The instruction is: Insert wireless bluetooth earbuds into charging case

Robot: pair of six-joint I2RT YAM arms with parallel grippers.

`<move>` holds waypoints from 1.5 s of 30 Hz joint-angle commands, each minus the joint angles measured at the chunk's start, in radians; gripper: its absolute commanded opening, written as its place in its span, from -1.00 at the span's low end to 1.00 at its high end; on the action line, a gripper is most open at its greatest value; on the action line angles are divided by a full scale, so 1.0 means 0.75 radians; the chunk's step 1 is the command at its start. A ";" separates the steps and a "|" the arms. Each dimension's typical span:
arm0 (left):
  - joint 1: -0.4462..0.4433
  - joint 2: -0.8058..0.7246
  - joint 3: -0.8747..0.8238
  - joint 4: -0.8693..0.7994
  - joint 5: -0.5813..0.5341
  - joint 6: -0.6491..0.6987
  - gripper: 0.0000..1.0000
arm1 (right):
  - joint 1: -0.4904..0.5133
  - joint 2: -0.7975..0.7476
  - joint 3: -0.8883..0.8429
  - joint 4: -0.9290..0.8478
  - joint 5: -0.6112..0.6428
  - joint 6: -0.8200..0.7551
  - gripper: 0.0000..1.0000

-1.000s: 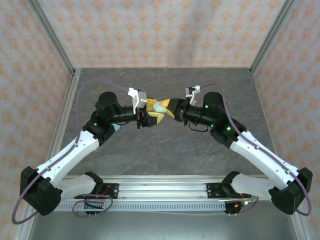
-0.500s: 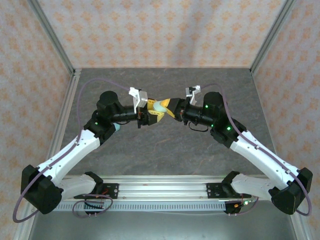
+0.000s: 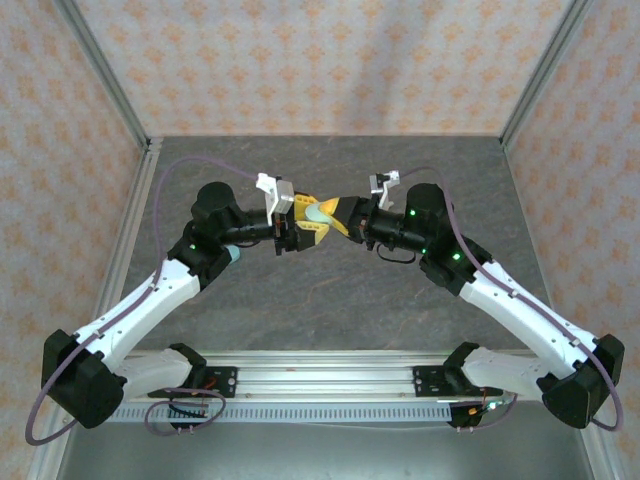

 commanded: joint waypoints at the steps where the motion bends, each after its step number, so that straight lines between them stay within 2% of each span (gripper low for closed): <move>1: -0.010 0.001 0.026 0.042 0.032 -0.003 -0.12 | 0.004 -0.001 0.018 0.073 -0.017 0.005 -1.00; 4: -0.009 0.007 0.039 0.009 0.040 0.016 -0.31 | 0.004 -0.002 0.020 0.077 -0.020 0.010 -1.00; 6: -0.010 0.005 0.041 -0.002 0.035 0.025 -0.35 | 0.004 -0.003 0.018 0.085 -0.020 0.018 -1.00; 12: -0.014 0.003 0.041 -0.020 0.019 0.039 -0.15 | 0.004 -0.005 0.019 0.094 -0.020 0.023 -1.00; 15: -0.018 0.003 0.043 -0.029 0.019 0.046 -0.13 | 0.004 -0.005 0.016 0.094 -0.019 0.023 -1.00; 17: -0.018 0.005 0.047 -0.043 0.020 0.052 -0.23 | 0.004 -0.005 0.016 0.095 -0.019 0.025 -1.00; 23: -0.018 0.011 0.068 -0.095 0.029 0.080 -0.71 | 0.005 -0.011 0.010 0.098 -0.009 -0.006 -0.99; 25: -0.019 0.008 0.071 -0.113 0.031 0.088 -0.76 | 0.004 -0.025 0.008 0.096 0.009 -0.051 -0.65; 27: -0.017 -0.002 0.079 -0.154 0.035 0.108 -0.80 | 0.000 -0.060 0.020 0.056 0.041 -0.170 -0.18; 30: -0.016 -0.034 0.080 -0.220 0.049 0.137 -0.85 | -0.004 -0.135 0.089 -0.130 0.116 -0.475 0.16; 33: -0.010 -0.073 0.082 -0.288 0.075 0.159 -0.87 | -0.005 -0.193 0.179 -0.346 0.165 -0.834 0.30; 36: -0.005 -0.108 0.082 -0.355 0.119 0.171 -0.88 | -0.005 -0.196 0.244 -0.497 0.087 -1.130 0.34; 41: -0.005 -0.158 0.094 -0.449 0.194 0.173 -0.88 | 0.004 -0.107 0.290 -0.611 -0.159 -1.349 0.37; 45: -0.006 -0.194 0.104 -0.510 0.217 0.191 -0.89 | 0.033 -0.063 0.282 -0.600 -0.257 -1.454 0.45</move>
